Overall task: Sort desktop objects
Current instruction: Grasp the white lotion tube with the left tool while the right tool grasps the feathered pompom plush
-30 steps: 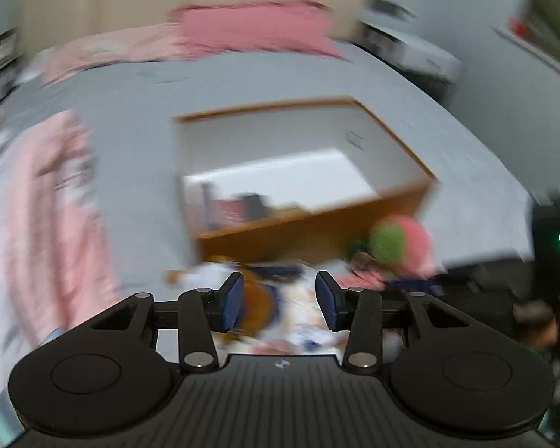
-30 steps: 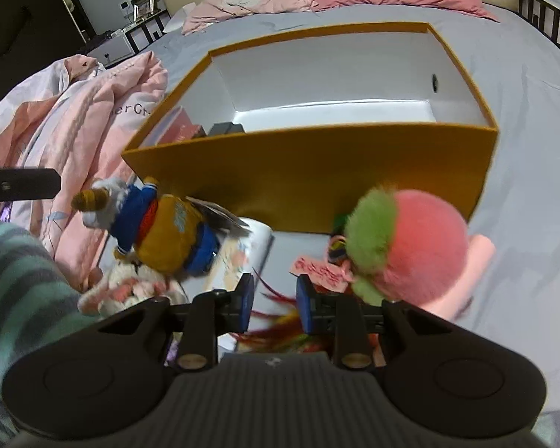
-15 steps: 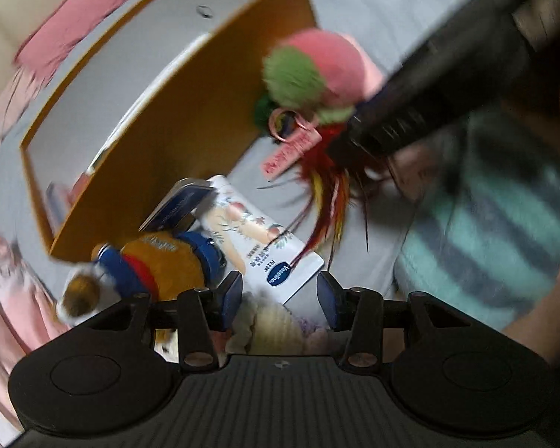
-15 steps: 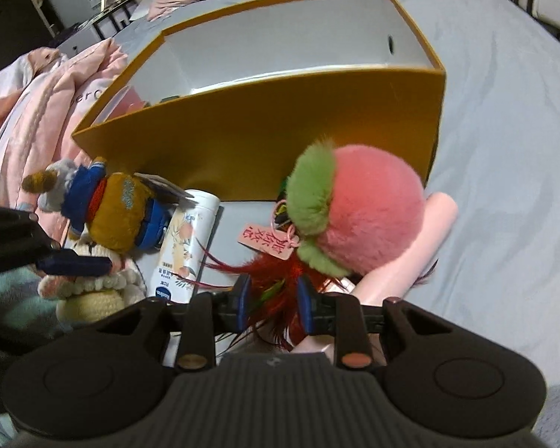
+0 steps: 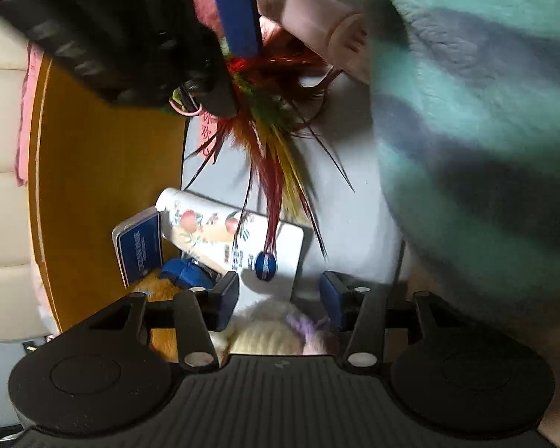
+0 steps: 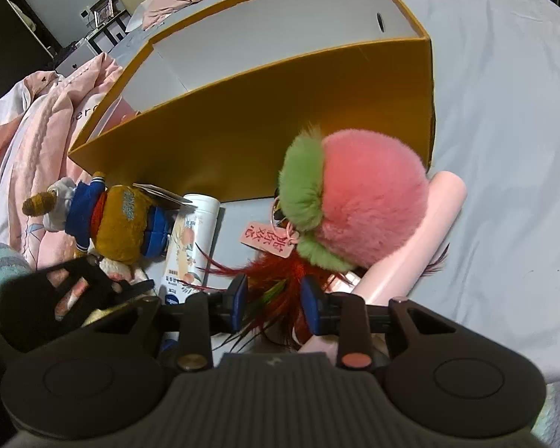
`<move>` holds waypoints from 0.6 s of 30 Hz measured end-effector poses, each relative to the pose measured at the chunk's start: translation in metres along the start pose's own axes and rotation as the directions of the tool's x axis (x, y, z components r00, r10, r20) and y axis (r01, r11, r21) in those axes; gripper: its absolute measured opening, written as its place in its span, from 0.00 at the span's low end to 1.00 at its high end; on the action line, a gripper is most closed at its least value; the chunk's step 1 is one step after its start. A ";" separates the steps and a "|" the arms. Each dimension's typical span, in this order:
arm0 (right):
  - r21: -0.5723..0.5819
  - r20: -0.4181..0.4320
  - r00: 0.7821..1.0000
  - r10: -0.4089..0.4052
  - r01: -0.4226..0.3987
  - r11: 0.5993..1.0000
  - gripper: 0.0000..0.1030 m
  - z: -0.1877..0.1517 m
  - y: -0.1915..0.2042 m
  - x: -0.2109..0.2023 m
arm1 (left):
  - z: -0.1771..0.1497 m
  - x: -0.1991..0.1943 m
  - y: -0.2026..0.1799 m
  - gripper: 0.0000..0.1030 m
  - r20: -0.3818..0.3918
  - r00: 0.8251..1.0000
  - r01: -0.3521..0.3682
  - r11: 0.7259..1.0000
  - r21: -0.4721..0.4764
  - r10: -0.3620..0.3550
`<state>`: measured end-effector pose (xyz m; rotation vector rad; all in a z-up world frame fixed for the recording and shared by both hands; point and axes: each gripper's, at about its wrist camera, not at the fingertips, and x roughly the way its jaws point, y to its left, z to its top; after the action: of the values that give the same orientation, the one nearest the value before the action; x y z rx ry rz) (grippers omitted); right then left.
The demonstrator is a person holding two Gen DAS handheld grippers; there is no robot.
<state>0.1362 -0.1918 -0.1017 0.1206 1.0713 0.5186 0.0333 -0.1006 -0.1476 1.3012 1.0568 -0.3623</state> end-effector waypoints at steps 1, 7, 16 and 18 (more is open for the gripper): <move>0.002 0.001 1.000 0.002 -0.002 1.000 0.33 0.000 0.000 0.000 | 0.002 0.003 0.002 0.52 -0.011 1.000 0.000 1.000 -0.011 0.000; 0.014 0.019 1.000 0.012 -0.012 1.000 0.34 -0.001 -0.002 -0.002 | -0.003 0.001 0.014 0.33 0.002 1.000 0.007 0.997 -0.078 -0.007; 0.015 0.058 0.998 -0.010 0.009 1.000 0.34 -0.006 -0.002 -0.010 | -0.037 -0.036 0.050 0.14 0.161 0.986 0.013 0.940 -0.341 0.045; 0.015 0.059 0.998 -0.017 0.016 1.000 0.34 -0.006 -0.002 -0.010 | -0.044 -0.042 0.061 0.14 0.196 0.977 0.003 0.909 -0.416 0.086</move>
<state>0.1274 -0.1989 -0.0971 0.1391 1.0174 0.4893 0.0381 -0.0566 -0.0729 0.8802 0.8663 -0.2202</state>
